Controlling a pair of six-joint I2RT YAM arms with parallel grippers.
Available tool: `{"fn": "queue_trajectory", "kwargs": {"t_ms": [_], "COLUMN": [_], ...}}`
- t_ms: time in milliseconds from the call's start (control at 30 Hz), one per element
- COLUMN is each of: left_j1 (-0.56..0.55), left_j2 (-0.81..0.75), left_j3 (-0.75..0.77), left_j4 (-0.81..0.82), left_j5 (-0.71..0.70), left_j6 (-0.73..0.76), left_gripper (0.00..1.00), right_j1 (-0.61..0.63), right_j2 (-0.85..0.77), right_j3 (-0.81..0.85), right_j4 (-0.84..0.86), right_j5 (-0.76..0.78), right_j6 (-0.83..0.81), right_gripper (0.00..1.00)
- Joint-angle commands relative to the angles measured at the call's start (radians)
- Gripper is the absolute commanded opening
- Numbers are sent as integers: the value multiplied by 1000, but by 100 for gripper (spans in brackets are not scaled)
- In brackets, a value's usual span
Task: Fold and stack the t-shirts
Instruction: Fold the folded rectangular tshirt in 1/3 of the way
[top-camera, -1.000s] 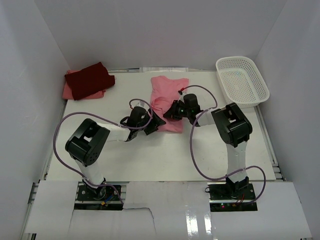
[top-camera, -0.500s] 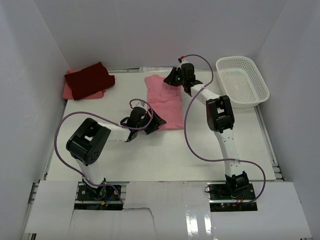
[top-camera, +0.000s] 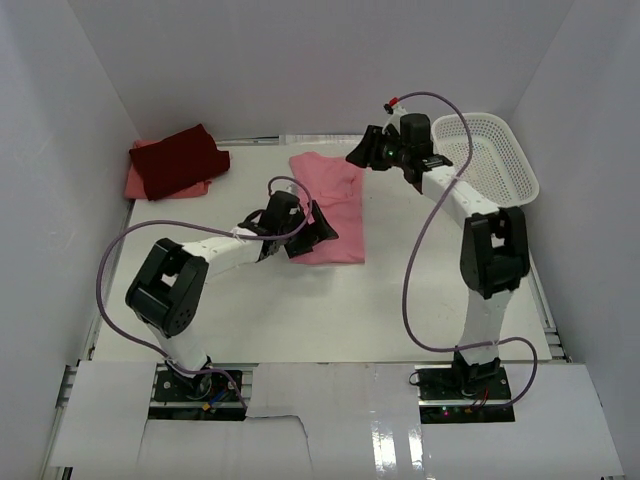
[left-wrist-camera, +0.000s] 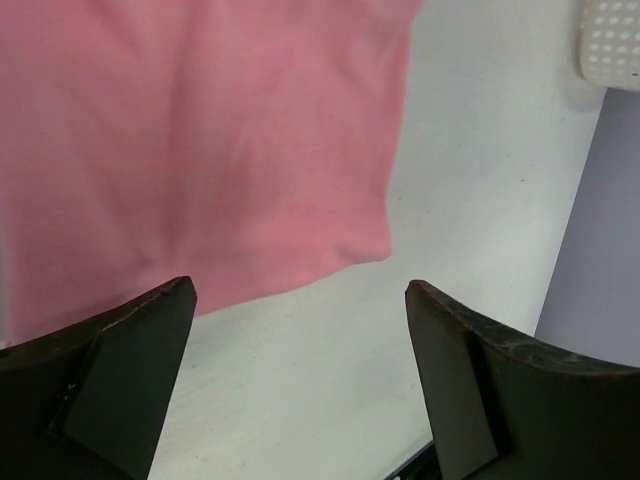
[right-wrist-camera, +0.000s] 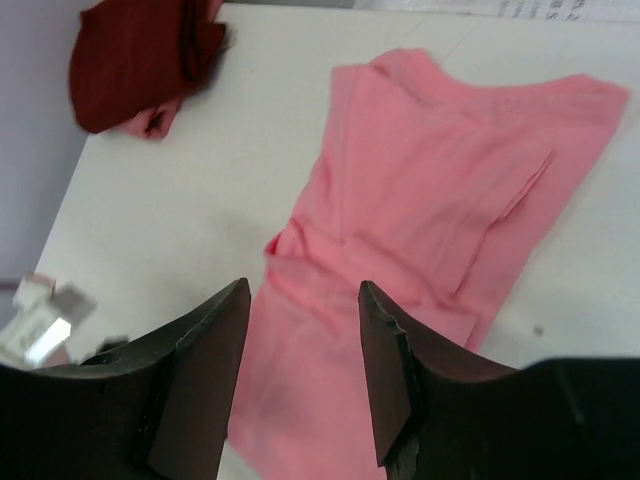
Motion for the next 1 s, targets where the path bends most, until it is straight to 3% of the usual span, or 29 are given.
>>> {"fn": "queue_trajectory", "kwargs": {"t_ms": [0,133,333,400,467,667,967], "left_j1": [4,41,176,204,204,202,202], "left_j2": [-129,-180,-152,-109,-85,-74,-128], "left_j3": [164,253,172,156,149,60,-80], "left_j4": [-238,-350,-363,-312,-282,-295,-281], "left_j5": [17,22,106,187,236,260,214], "left_j6": [81,113,164,174,180,216,219], "left_gripper": [98,98,97,96,95,97,97], "right_j1": [9,10,10,13,22,35,36], "right_j2": [-217,-339,-377,-376,-376,-387,-384], "right_j3": [-199,-418,-529,-550,-564,-627,-765], "right_j4": [-14,-91,-142,-139,-137,-214,-160], "right_j5": [-67,-98,-143,-167,-181,-104,-110], "right_j6": [-43,-35,-58,-58,-52,-64,-29], "right_gripper": [54,55,57,46,45,58,59]}}
